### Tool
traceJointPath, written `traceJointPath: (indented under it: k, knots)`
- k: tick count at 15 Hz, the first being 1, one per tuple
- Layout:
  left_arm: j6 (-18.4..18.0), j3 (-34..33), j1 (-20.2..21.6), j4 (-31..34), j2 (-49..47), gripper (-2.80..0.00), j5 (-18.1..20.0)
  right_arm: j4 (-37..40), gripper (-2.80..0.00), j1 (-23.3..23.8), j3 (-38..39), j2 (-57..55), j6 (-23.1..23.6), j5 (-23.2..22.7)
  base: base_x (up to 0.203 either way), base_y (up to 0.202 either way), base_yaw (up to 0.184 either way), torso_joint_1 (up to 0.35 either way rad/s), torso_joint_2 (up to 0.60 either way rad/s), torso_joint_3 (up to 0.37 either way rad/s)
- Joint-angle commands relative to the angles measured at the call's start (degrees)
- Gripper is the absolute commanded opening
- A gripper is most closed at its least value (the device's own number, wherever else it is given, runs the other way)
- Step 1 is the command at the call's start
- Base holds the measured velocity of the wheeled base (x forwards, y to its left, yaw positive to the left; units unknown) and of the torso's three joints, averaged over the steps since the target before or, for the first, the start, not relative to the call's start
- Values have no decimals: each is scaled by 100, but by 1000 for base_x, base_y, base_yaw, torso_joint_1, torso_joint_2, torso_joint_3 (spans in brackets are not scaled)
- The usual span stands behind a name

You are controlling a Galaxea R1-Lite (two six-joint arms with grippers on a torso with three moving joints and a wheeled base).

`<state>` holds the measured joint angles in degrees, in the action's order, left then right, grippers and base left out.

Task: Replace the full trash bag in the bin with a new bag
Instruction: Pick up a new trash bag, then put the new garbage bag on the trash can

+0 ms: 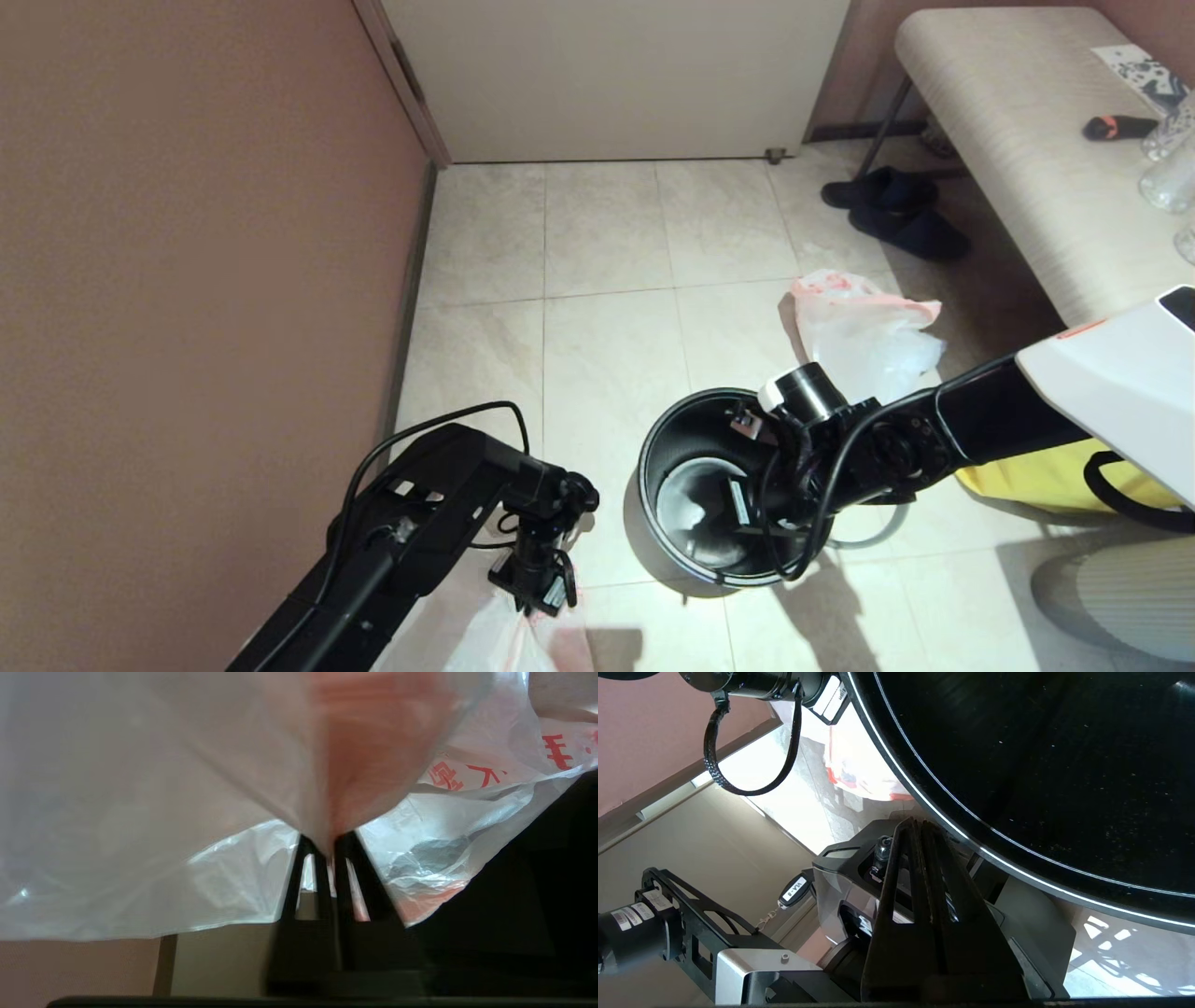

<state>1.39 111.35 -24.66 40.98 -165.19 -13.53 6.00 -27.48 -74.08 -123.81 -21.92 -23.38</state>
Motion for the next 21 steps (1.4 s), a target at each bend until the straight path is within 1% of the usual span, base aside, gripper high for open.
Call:
traceJointPath:
  k: [1,4,5,7,8,10,11,12,13,15,17,19,21]
  knots:
    - [1,-8,5,23,-1,-280,-9,7,-280,6,-1,41,-14,-9,0,0,0,0,0,0]
    - [35,-17,21,18,173,-280,46,20,-280,13,10,181,-21,-17,0,0,0,0,0,0]
    - [121,-59,10,31,374,-280,87,43,-280,14,35,272,-35,-18,0,0,0,0,0,0]
    - [408,-107,-49,111,930,-280,157,55,-280,14,160,602,-121,-18,0,0,0,0,0,0]
    - [622,-107,-100,190,1304,-280,176,62,-280,12,264,826,-206,-17,0,0,0,0,0,0]
    - [1304,-158,-281,365,2047,-280,189,74,-280,36,530,1298,-285,-11,0,0,0,0,0,0]
    - [1582,-189,-372,466,2362,-280,185,107,-280,69,622,1530,-300,-9,0,0,0,0,0,0]
    - [1813,-237,-467,575,2725,-280,176,198,-280,100,679,1814,-343,-5,0,0,0,0,0,0]
    - [2022,-293,-569,654,3101,-280,152,309,-280,121,708,2118,-484,-3,0,0,0,0,0,0]
    - [2314,-378,-774,742,3776,-280,-31,423,-280,158,736,2651,-829,-5,0,0,0,0,0,0]
    - [2478,-420,-1020,1011,4433,-280,-352,469,-280,169,748,3122,-1142,13,0,0,0,0,0,0]
    - [2676,-431,-1293,1556,4989,-280,-559,480,-280,200,748,3507,-1402,39,0,0,0,0,0,0]
    - [2760,-436,-1512,2025,5438,-280,-854,554,-280,292,776,3851,-1622,43,0,0,0,0,0,0]
